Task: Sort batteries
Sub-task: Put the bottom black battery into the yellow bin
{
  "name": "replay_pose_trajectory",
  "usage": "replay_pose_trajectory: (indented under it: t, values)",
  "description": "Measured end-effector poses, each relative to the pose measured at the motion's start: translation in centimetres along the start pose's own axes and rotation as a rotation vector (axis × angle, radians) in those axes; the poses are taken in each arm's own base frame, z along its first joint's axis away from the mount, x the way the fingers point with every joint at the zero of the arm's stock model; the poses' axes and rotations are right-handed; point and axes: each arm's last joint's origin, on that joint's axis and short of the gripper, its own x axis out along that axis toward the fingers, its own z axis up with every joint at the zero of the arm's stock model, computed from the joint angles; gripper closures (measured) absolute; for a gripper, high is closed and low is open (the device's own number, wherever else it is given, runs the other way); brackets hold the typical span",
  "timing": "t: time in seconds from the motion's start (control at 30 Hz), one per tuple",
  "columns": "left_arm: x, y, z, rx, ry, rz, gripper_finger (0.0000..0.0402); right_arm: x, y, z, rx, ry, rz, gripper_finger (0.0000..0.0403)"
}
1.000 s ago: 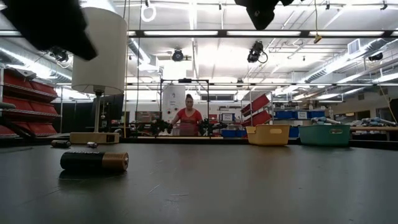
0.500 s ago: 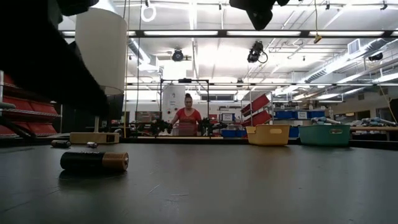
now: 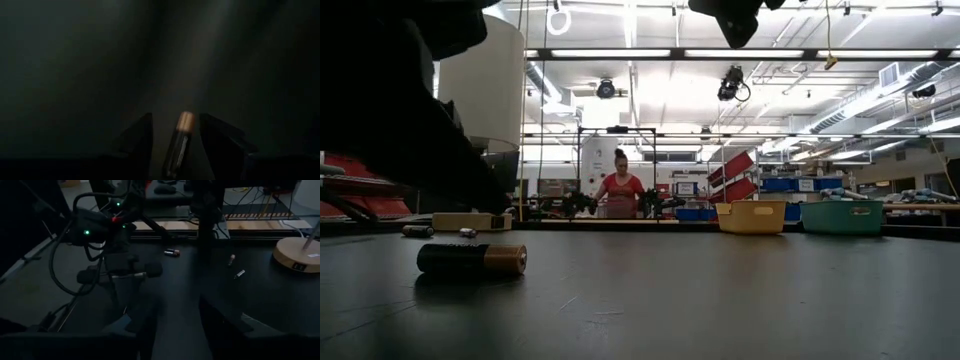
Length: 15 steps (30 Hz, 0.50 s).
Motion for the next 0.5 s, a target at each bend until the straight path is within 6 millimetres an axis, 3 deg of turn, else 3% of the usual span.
replay_pose_trajectory:
  t: [0.5]
  values:
    - [1.3,0.6,0.2,0.008,-0.038,-0.046,0.023,0.0,-0.1,-0.1,-0.002,0.007,0.0,0.0249]
